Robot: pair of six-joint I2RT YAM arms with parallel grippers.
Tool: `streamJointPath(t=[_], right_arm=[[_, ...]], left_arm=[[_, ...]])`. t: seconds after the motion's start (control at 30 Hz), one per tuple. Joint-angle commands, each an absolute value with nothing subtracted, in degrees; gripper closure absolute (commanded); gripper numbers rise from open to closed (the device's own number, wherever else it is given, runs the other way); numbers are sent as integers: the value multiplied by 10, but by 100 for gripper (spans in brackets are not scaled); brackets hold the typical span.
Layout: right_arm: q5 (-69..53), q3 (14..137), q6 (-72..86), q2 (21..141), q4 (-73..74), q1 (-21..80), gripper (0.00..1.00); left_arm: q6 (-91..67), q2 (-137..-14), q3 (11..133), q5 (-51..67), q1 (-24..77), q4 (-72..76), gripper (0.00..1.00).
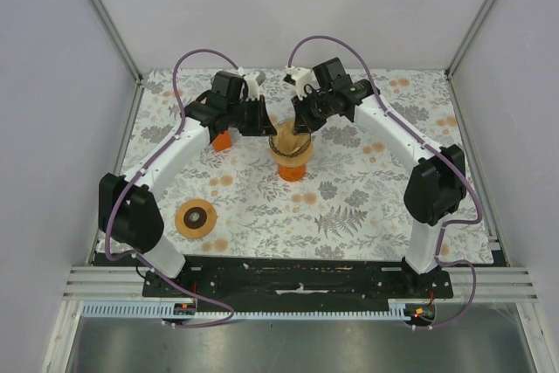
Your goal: Place the coffee filter in the dripper
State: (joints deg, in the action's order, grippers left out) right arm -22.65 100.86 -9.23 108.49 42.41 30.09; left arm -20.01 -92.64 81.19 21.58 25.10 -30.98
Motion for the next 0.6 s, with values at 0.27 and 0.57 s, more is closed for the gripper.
streamJointPath(t=[0.27, 0.57], right_arm=[[-185, 1002, -120, 1094, 432, 305, 81], [-185, 1006, -120, 1084, 434, 304, 42]], left_arm=[[-164, -918, 836, 220, 256, -308, 83], [-153, -913, 846, 230, 256, -316, 57]])
